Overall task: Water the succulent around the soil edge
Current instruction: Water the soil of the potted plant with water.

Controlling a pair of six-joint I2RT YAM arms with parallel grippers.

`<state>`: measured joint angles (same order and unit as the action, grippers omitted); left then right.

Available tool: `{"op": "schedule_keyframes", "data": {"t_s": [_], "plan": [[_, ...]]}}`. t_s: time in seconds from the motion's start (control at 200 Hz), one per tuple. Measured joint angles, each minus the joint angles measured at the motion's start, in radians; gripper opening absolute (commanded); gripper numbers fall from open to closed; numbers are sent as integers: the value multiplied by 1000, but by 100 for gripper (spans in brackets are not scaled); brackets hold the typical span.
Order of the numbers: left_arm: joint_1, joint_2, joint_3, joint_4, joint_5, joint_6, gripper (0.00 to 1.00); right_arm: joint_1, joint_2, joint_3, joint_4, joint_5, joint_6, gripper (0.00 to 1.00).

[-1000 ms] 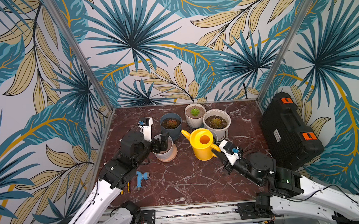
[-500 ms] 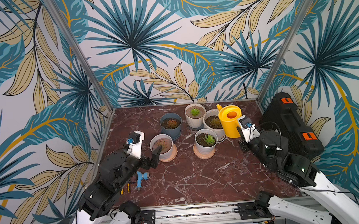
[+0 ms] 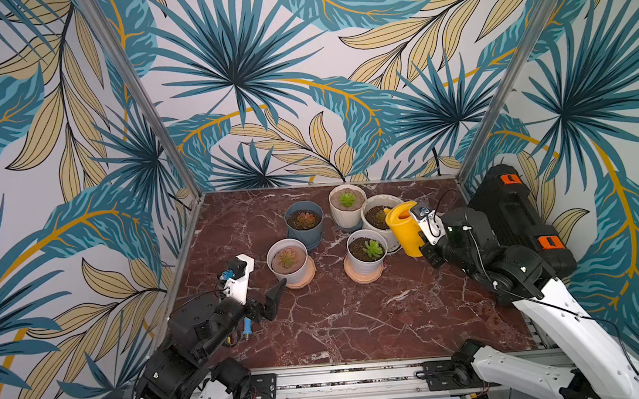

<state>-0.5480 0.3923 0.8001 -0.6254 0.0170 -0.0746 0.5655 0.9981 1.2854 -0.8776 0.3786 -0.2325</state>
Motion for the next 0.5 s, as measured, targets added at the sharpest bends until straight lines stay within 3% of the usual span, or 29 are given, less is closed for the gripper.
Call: {"op": "schedule_keyframes", "data": {"t_s": [0.501], "plan": [[0, 0, 0, 0, 26, -1, 100, -10, 211, 111, -100, 19, 8, 0]]}}
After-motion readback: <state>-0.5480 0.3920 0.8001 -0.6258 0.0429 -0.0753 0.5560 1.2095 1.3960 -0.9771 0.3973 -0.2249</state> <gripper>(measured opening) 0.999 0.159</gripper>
